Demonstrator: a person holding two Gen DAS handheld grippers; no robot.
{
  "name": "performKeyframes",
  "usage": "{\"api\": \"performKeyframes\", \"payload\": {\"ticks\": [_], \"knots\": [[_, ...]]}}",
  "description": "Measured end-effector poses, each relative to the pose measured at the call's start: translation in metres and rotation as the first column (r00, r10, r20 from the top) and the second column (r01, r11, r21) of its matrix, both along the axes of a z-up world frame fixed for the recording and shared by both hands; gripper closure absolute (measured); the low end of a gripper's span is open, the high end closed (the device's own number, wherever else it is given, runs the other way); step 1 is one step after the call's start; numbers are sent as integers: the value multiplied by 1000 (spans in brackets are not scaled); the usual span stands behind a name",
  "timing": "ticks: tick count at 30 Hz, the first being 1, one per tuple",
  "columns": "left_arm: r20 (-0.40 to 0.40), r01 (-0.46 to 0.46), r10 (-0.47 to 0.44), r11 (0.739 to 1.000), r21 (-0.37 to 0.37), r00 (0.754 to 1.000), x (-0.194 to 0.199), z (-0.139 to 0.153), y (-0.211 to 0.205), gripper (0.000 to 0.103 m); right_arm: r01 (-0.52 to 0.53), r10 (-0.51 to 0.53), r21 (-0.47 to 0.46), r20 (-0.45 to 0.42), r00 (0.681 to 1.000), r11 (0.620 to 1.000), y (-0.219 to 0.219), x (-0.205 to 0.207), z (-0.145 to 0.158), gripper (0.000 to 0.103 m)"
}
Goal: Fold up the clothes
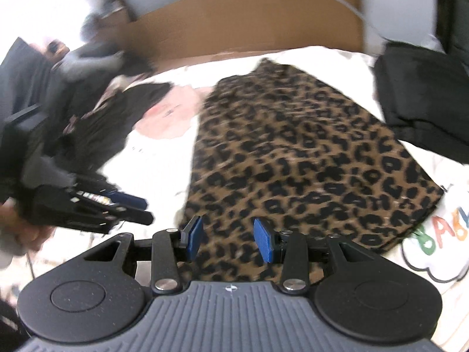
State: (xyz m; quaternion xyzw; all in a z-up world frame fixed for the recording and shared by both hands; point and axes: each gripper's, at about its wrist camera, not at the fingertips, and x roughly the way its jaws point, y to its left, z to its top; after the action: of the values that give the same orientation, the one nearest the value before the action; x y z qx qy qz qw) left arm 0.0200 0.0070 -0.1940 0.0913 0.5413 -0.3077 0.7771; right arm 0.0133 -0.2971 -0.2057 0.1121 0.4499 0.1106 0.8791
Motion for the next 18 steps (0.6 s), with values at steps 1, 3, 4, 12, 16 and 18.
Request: {"api": "performKeyframes", "payload": {"ticks": [1, 3, 4, 12, 16, 18], "knots": [[-17, 4, -4, 1000, -5, 1000, -3, -3, 1, 78, -22, 22, 0, 1, 1000, 1000, 6, -3, 1, 57], [-50, 12, -13, 1000, -15, 999, -8, -10, 2, 78, -70, 70, 15, -4, 998, 997, 16, -9, 3, 57], [-67, 16, -17, 1000, -20, 998, -11, -13, 3, 78, -94, 94, 16, -8, 996, 995, 21, -12, 3, 57], [-126, 89, -97, 993, -72, 987, -28, -29, -7, 78, -280, 276, -109, -51, 960, 954, 67, -35, -9, 52], [-119, 112, -121, 990, -81, 985, -32, -31, -9, 73, -309, 302, -136, -68, 951, 941, 74, -39, -13, 52], [-120, 118, -129, 989, -92, 984, -32, -31, -8, 72, -314, 306, -149, -73, 949, 938, 75, -40, -15, 50]]}}
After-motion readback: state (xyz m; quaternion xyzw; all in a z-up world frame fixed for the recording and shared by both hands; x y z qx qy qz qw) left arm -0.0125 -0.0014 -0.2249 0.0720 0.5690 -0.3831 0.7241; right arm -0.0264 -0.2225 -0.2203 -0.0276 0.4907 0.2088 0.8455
